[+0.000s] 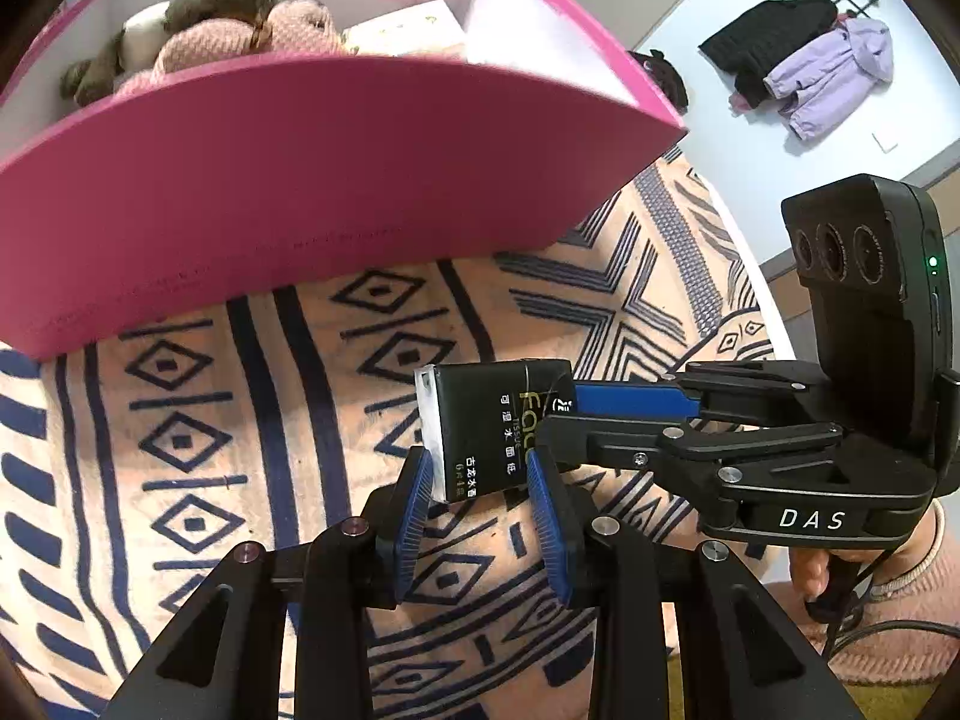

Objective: Organize objects

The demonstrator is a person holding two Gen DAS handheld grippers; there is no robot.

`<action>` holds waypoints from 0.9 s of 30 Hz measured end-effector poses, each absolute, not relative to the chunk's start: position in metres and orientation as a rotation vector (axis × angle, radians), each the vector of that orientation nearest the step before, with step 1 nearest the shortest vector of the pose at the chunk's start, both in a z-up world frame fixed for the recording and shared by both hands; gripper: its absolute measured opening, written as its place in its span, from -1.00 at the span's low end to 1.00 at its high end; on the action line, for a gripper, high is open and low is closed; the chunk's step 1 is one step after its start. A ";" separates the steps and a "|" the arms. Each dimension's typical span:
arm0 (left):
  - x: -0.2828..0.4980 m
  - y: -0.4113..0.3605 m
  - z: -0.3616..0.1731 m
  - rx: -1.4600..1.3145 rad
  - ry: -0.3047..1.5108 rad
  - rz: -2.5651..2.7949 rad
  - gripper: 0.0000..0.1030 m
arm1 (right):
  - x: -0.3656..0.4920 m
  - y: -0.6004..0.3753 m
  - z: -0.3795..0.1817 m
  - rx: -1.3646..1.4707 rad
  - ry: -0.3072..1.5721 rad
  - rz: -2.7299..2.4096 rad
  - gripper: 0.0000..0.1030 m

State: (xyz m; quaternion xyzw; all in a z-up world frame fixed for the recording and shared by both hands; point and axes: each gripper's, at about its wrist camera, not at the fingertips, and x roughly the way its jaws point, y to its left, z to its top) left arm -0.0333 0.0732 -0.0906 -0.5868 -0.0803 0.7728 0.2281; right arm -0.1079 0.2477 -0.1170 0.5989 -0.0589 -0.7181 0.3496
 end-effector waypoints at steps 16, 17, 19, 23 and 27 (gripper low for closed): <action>-0.028 0.079 -0.047 -1.480 -0.093 2.229 -0.37 | -0.105 0.248 -0.080 1.446 -0.108 -1.912 -0.42; -0.028 0.079 -0.045 -1.475 -0.091 2.233 -0.37 | -0.106 0.249 -0.080 1.440 -0.109 -1.914 -0.42; -0.027 0.079 -0.041 -1.460 -0.086 2.245 -0.37 | -0.106 0.248 -0.075 1.430 -0.106 -1.916 -0.42; -0.025 0.080 -0.033 -1.434 -0.067 2.266 -0.37 | -0.107 0.247 -0.068 1.412 -0.097 -1.921 -0.42; -0.026 0.079 -0.025 -1.411 -0.064 2.280 -0.37 | -0.107 0.244 -0.065 1.393 -0.088 -1.926 -0.42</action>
